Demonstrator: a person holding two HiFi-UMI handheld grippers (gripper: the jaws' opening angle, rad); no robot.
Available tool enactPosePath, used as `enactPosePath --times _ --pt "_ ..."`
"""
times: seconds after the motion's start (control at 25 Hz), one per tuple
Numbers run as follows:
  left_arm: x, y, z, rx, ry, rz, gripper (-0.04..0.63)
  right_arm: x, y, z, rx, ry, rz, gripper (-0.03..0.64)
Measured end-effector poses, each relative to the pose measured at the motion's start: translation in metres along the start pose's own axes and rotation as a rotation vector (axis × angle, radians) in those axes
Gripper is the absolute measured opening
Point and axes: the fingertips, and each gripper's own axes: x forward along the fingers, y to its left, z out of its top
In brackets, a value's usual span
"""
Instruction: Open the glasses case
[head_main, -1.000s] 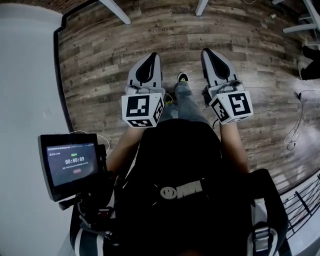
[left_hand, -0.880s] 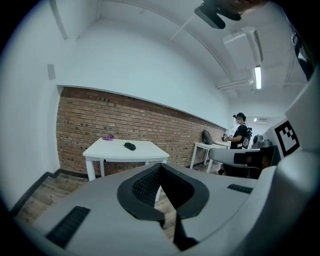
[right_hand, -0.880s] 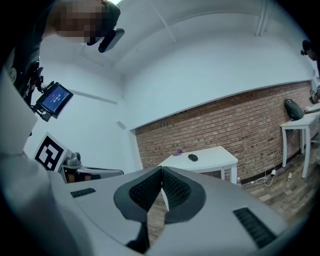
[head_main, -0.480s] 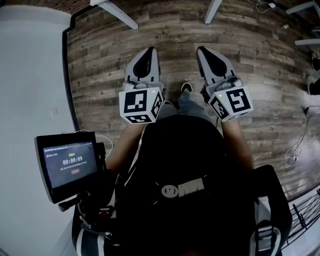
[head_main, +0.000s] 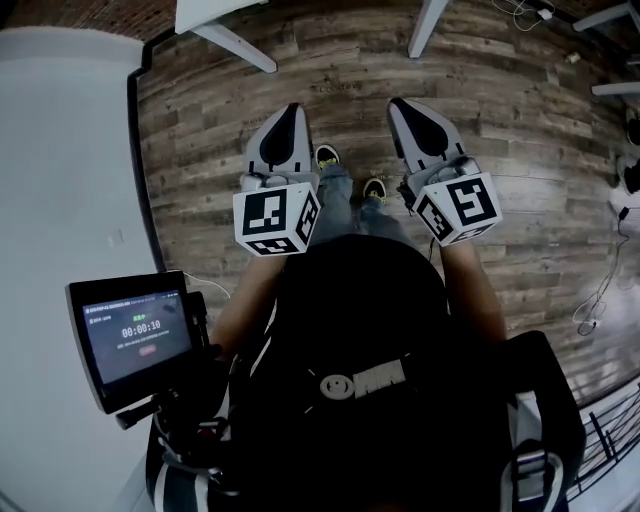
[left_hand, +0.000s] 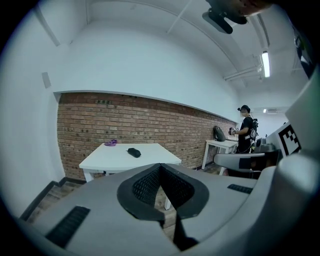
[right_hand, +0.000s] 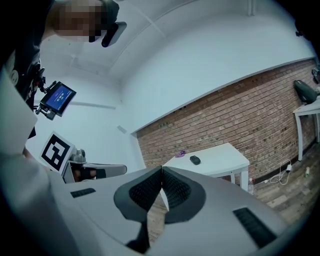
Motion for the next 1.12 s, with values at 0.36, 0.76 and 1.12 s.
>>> enactPosePath --times 0.36,0.76,1.12 --pt "0.018 -0.001 0.008 0.003 -0.021 -0.048 -0.002 0.003 -0.014 0.007 -0.02 -0.003 -0.053 0.006" --pt "0.098 0.121 0.035 -0.048 -0.019 -0.063 -0.002 0.145 -0.02 0.022 -0.067 0.052 -0.095 0.006" --pt "0.137 0.17 0.043 -0.061 -0.003 -0.082 -0.002 0.196 -0.028 0.028 -0.116 0.086 -0.139 0.006"
